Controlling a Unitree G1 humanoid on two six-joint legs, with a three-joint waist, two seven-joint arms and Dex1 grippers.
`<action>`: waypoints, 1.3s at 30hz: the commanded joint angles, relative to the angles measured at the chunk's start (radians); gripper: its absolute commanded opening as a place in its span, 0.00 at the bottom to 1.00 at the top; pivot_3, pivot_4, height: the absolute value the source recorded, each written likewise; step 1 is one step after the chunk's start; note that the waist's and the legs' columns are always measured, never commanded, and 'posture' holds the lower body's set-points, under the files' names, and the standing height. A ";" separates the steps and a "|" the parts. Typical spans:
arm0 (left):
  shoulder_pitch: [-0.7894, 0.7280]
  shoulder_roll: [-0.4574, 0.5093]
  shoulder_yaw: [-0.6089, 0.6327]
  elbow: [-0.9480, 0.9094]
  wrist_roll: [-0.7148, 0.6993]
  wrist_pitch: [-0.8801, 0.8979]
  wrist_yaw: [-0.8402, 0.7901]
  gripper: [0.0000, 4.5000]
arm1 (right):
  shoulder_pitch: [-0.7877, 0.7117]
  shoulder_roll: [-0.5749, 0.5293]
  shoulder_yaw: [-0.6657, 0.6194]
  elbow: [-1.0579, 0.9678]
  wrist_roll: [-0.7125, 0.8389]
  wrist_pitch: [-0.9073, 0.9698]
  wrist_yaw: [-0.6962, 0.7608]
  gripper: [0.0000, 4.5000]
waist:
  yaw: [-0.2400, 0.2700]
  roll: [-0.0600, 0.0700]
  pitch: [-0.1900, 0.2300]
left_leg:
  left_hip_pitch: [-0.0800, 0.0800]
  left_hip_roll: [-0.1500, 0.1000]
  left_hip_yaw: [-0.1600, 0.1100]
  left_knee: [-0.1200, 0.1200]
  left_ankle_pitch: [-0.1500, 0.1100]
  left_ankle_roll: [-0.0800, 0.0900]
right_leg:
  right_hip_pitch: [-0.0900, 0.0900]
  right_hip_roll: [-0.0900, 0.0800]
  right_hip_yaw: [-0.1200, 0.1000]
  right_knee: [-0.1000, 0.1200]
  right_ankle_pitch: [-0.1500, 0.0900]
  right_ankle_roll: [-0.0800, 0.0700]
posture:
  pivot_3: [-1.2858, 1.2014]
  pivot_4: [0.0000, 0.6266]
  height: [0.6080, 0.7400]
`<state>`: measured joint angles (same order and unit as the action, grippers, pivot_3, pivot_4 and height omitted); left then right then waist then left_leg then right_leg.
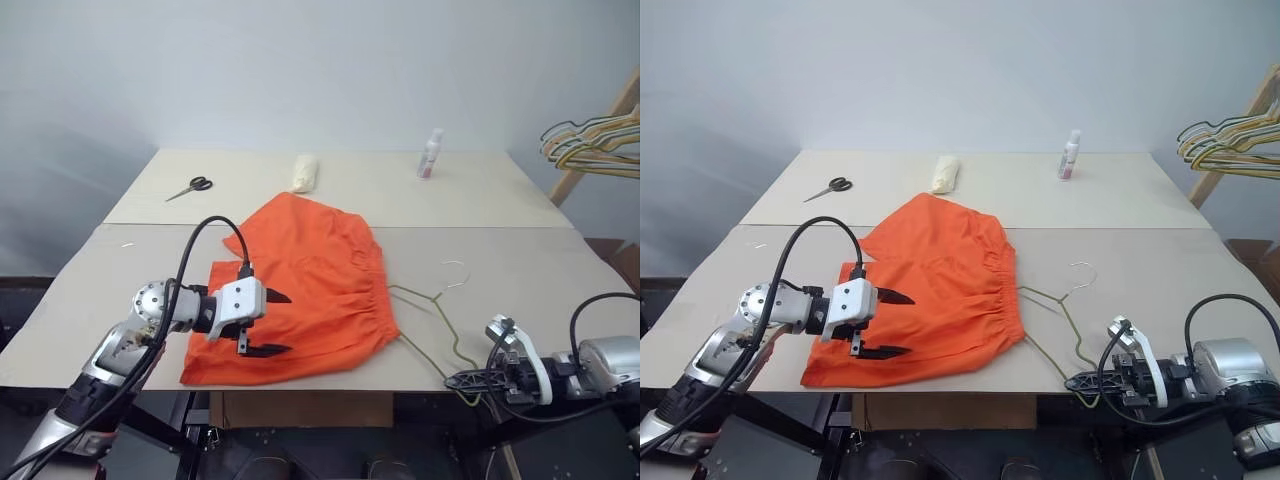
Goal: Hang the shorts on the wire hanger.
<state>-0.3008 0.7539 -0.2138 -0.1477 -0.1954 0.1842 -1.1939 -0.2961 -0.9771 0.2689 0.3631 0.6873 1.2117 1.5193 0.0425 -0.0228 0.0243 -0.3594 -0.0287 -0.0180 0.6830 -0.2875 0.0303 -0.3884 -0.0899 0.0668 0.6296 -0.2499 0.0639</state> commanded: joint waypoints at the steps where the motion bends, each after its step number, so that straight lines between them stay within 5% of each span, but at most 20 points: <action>1: 0.006 0.016 0.031 -0.049 -0.008 0.008 0.014 1.00 | -0.036 -0.033 0.021 0.005 -0.004 -0.048 0.092 0.00 | 0.003 0.000 0.000 | 0.000 0.000 0.000 0.000 0.000 0.000 | 0.000 0.000 0.000 0.000 0.000 0.000 | 0.56 0.00 1.00; 8: 0.039 -0.004 0.006 -0.094 -0.031 0.043 0.009 1.00 | -0.130 -0.003 0.036 0.115 -0.057 -0.036 0.079 0.00 | 0.006 0.000 0.000 | 0.000 0.000 0.000 0.000 0.000 0.000 | 0.000 0.000 0.000 0.000 0.000 0.000 | 0.56 0.00 1.00; 20: -0.025 -0.274 -0.093 0.124 0.147 0.066 0.305 1.00 | -0.040 0.019 -0.007 0.030 -0.050 -0.043 0.047 0.00 | 0.028 -0.001 -0.002 | -0.001 -0.004 -0.002 0.001 0.000 0.000 | 0.000 -0.001 -0.001 0.000 0.000 0.000 | 0.55 0.00 1.00; 39: 0.031 -0.144 -0.202 0.111 0.233 0.021 0.183 1.00 | -0.115 0.060 -0.046 0.121 -0.085 -0.018 0.028 0.00 | 0.012 0.002 -0.009 | 0.000 -0.003 -0.003 0.001 0.000 0.000 | 0.000 -0.002 -0.001 0.000 0.000 0.000 | 0.54 0.00 1.00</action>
<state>-0.2823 0.5958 -0.3904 -0.0448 0.0062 0.1988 -0.9982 -0.3731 -0.9214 0.2308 0.4759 0.6036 1.1897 1.5377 0.0541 -0.0211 0.0148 -0.3597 -0.0321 -0.0211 0.6843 -0.2876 0.0302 -0.3881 -0.0920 0.0659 0.6295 -0.2495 0.0637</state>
